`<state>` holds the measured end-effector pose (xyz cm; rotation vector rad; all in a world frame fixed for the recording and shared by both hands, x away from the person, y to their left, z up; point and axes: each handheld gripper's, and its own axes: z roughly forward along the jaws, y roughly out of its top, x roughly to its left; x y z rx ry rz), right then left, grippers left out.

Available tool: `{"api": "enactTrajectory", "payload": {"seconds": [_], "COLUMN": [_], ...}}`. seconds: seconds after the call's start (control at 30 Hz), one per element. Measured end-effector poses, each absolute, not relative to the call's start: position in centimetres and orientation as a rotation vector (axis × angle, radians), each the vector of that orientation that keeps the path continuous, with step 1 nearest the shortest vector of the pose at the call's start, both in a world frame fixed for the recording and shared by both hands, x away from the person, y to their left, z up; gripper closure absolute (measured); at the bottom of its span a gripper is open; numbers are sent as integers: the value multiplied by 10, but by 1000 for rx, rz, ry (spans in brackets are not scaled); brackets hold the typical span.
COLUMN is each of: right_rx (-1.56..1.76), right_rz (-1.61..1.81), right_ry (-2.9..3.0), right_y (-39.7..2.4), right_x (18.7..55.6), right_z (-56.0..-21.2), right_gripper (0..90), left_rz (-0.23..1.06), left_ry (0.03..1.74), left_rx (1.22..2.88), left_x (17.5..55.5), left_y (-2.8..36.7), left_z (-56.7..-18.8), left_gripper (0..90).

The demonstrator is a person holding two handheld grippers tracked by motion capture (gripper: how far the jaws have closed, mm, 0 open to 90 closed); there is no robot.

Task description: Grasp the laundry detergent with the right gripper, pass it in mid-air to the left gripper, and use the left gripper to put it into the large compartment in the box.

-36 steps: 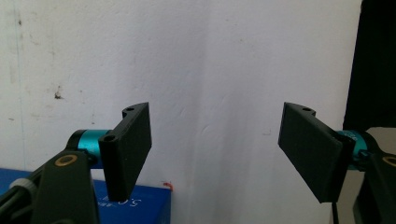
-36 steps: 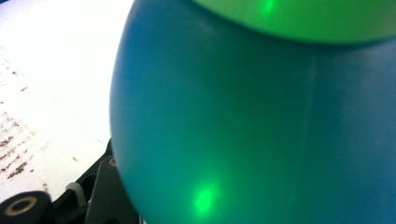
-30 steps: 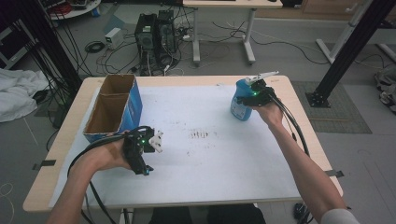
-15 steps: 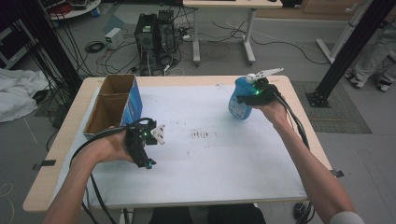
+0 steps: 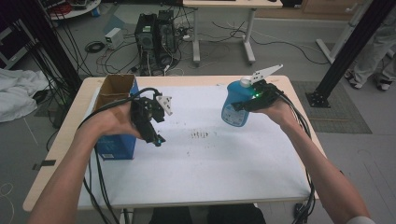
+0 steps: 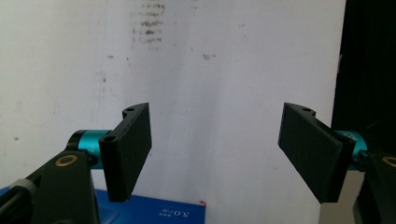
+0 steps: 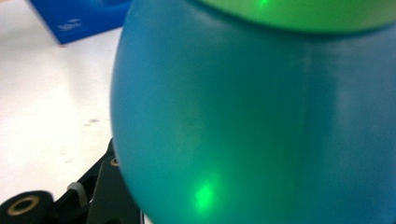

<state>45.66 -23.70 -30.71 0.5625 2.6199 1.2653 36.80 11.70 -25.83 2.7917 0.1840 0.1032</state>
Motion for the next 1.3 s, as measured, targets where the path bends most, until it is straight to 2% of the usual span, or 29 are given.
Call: {"api": "enactTrajectory", "payload": {"seconds": [0.53,0.87,1.3], "right_rx": [133,-7,-68], "right_rz": [1279,1290,1303], "right_ry": [2799,2829,2830], "right_y": [-176,-153,-146], "right_x": [418,404,401], "right_z": [-312,-320,-324], "right_gripper": [462,461,461], "left_rz": [59,47,16], "left_ry": [121,77,45], "left_rx": [2723,2711,2679], "left_x": [386,392,393], "left_y": [73,47,20], "left_z": [-228,-233,-243], "left_gripper": [259,259,259]}}
